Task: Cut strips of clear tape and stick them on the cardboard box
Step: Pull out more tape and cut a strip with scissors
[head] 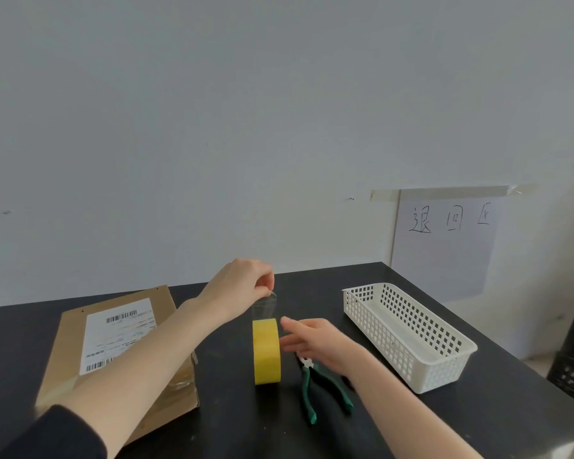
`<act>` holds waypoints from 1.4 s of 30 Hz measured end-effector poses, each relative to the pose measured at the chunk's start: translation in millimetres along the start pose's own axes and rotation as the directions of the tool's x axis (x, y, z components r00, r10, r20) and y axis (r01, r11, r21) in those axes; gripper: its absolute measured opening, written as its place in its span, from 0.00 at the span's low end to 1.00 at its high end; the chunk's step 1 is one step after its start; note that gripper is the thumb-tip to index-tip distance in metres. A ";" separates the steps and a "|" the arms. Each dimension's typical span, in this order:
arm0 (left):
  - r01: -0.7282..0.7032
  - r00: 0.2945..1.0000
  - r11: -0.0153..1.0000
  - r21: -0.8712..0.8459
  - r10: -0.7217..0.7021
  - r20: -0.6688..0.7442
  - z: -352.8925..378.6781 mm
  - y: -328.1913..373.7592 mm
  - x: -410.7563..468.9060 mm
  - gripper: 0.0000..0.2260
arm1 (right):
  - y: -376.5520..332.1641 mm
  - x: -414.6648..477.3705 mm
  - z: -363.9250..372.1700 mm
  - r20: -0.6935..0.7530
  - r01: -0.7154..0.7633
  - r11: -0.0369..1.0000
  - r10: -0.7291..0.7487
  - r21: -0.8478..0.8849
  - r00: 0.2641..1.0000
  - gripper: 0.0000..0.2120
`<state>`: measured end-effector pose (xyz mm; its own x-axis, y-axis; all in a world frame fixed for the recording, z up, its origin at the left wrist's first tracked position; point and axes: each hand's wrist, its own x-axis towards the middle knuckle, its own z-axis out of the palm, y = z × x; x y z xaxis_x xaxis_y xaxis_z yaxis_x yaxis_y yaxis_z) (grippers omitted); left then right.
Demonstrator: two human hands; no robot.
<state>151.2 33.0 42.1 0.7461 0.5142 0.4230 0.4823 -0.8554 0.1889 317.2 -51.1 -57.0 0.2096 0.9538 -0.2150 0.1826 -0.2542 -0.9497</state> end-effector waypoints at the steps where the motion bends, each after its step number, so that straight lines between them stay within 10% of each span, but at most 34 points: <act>1: 0.000 1.000 1.000 0.002 0.000 0.004 0.0 -0.4 0.0 0.02 | -1.0 -2.2 -12.0 -0.059 0.005 0.998 -0.009 -0.056 0.998 0.23; 7: 0.016 1.000 1.000 0.011 -0.016 0.018 -2.6 -1.6 1.2 0.01 | -0.9 -15.8 -61.7 -0.302 -0.156 0.736 -0.069 -0.658 0.951 0.09; 17: 0.035 0.999 0.999 0.038 -0.035 0.006 -4.5 -3.7 -1.9 0.02 | 18.7 -25.0 -64.4 -0.361 -0.334 0.344 -0.017 -0.878 0.932 0.14; 35: 0.027 1.000 0.999 0.039 -0.028 0.011 -4.7 -0.2 -4.7 0.02 | 32.4 -27.8 -60.4 -0.329 -0.323 0.396 0.055 -0.860 0.943 0.17; 42: 0.039 0.999 0.998 0.045 -0.040 0.020 -5.9 1.4 -2.8 0.01 | 23.9 -30.1 -66.8 -0.277 -0.082 0.747 -0.139 -0.660 0.951 0.07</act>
<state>147.1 29.9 46.4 0.7349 0.5492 0.3977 0.5315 -0.8308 0.1651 379.5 -96.6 -58.0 0.4396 0.8981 -0.0090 0.7529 -0.3739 -0.5416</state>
